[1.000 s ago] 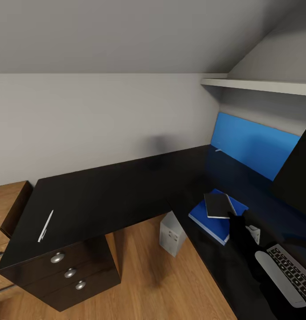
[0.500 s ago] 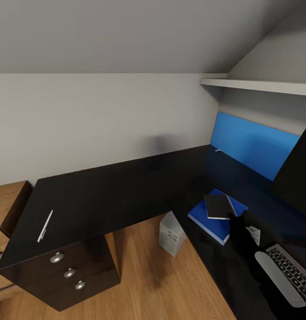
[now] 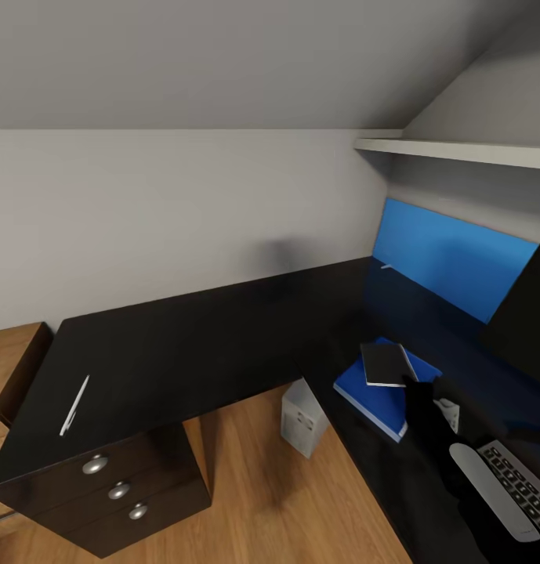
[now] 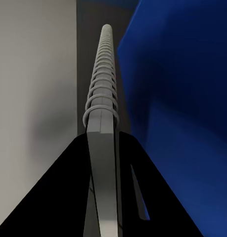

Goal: In the bedroom, organize the workspace by keeping the computer under the desk, ensuring the monitor is on the desk, placing the keyboard on the desk next to the monitor, placing the mouse on the desk next to the keyboard, moving the folder from the swivel chair onto the desk next to the mouse, stacking the notebook on top of the folder with the pen on top of the notebook, and positioning the swivel chair next to the desk.

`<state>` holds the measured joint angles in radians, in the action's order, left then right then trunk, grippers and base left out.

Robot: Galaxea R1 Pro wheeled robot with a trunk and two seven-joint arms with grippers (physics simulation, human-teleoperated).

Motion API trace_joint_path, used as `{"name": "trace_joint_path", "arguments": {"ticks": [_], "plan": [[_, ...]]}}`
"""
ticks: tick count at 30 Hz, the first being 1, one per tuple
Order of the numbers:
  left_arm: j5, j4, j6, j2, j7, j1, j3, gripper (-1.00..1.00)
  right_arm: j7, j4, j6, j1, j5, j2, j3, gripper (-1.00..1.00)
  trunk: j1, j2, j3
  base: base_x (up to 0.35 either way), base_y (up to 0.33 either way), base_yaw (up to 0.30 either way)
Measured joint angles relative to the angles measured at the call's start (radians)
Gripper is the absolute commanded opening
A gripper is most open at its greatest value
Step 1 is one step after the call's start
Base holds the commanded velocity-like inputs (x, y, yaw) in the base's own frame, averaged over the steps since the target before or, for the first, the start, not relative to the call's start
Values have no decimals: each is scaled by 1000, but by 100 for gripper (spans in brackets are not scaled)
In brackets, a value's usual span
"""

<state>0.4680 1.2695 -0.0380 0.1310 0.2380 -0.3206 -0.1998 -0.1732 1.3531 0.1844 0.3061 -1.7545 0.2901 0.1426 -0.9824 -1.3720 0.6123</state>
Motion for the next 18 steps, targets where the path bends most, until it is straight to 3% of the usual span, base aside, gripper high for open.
{"name": "trace_joint_path", "arguments": {"ticks": [18], "plan": [[1, -6, 0, 1, 0, 0, 2, 100, -3, -8, -3, 0, -1, 1, -2, -100, 0, 0, 0, 10, 0, 0]]}}
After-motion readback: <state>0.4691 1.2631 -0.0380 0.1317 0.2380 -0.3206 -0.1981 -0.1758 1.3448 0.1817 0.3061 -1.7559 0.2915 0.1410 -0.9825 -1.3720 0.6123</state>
